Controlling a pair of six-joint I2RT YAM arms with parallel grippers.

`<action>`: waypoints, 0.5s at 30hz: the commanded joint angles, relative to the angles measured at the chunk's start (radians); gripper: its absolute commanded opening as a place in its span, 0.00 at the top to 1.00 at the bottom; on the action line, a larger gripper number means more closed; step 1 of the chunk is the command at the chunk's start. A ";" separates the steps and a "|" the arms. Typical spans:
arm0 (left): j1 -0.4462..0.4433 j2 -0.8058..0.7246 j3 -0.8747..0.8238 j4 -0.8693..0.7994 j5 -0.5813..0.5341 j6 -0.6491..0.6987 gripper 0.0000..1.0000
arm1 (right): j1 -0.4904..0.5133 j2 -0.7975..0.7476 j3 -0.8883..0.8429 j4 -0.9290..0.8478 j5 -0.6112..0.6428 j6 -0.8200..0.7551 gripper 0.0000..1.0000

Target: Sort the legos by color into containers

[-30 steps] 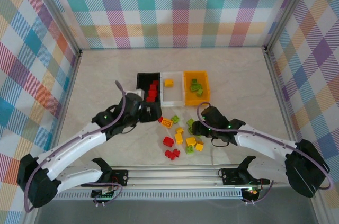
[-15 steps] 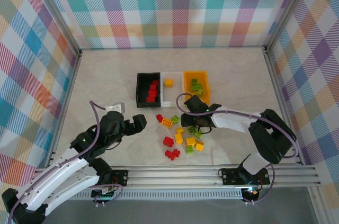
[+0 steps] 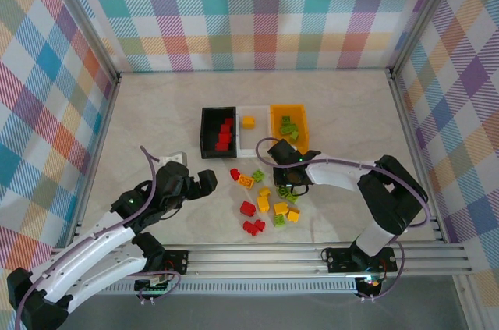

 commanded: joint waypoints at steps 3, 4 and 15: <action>-0.008 0.012 0.011 0.016 -0.021 0.002 0.00 | 0.006 -0.160 -0.001 -0.025 0.050 -0.010 0.70; -0.007 0.015 0.009 0.017 -0.018 0.004 0.00 | 0.004 -0.192 0.007 -0.032 0.056 -0.017 0.71; -0.007 0.011 -0.023 0.039 0.017 0.009 0.00 | -0.163 -0.072 0.300 -0.054 0.045 -0.062 0.70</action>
